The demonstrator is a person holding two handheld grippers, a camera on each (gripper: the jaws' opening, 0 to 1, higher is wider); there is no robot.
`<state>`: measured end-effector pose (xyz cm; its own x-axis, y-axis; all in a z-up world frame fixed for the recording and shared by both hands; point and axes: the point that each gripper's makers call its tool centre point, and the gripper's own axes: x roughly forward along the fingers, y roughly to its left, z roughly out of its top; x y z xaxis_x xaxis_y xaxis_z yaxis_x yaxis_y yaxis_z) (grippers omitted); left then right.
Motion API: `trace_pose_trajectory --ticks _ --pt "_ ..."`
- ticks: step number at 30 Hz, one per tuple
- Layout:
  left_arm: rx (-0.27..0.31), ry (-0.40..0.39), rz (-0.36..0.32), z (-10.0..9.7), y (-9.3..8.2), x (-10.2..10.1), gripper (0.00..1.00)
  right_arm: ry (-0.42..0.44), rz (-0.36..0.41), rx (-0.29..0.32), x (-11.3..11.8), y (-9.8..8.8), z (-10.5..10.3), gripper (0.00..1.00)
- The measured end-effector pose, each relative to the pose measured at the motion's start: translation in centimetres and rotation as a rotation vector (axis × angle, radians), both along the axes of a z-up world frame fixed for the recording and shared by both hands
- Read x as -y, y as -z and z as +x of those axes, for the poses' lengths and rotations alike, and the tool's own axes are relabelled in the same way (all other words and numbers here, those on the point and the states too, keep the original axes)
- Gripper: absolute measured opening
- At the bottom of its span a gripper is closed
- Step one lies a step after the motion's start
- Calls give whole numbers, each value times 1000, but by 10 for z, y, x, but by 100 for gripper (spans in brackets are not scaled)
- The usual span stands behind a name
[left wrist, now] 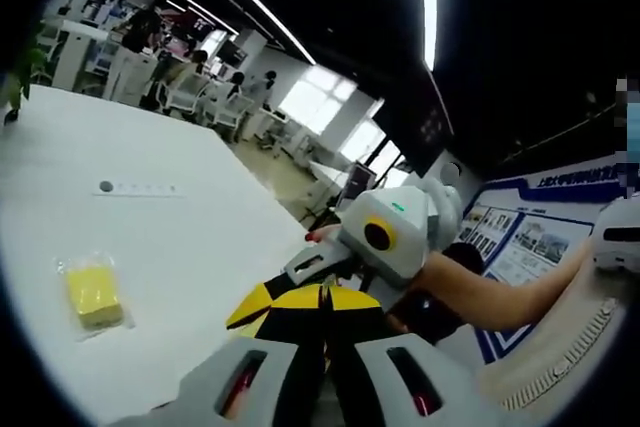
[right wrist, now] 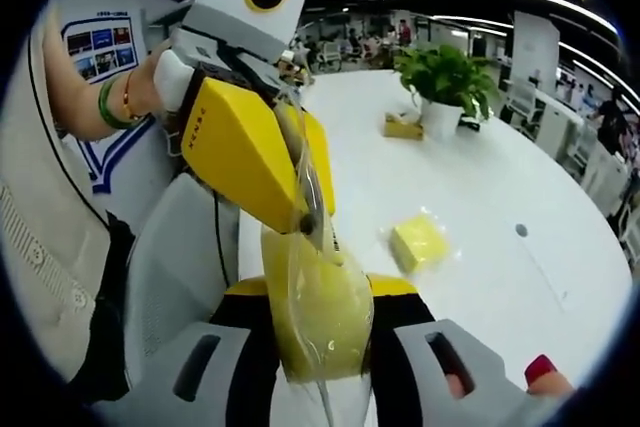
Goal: Compare the silicone blocks by pressing each to a similar depth, holding the contact briefly, and releasing to observe deformation and rebound differences across the visible hardness samples.
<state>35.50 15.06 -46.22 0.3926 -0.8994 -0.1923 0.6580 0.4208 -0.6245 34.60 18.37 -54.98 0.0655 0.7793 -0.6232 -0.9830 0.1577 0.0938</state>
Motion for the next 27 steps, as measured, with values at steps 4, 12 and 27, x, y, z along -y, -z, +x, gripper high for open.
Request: trace_pose_trajectory --ticks 4,12,27 --pt "-17 -5 -8 0 2 0 0 -8 -6 -7 1 2 -1 30" --pt "-31 -18 -30 2 4 0 0 10 -9 -35 3 5 1 33" --pt "-52 -43 -58 7 4 -4 0 52 29 -7 4 3 8 50"
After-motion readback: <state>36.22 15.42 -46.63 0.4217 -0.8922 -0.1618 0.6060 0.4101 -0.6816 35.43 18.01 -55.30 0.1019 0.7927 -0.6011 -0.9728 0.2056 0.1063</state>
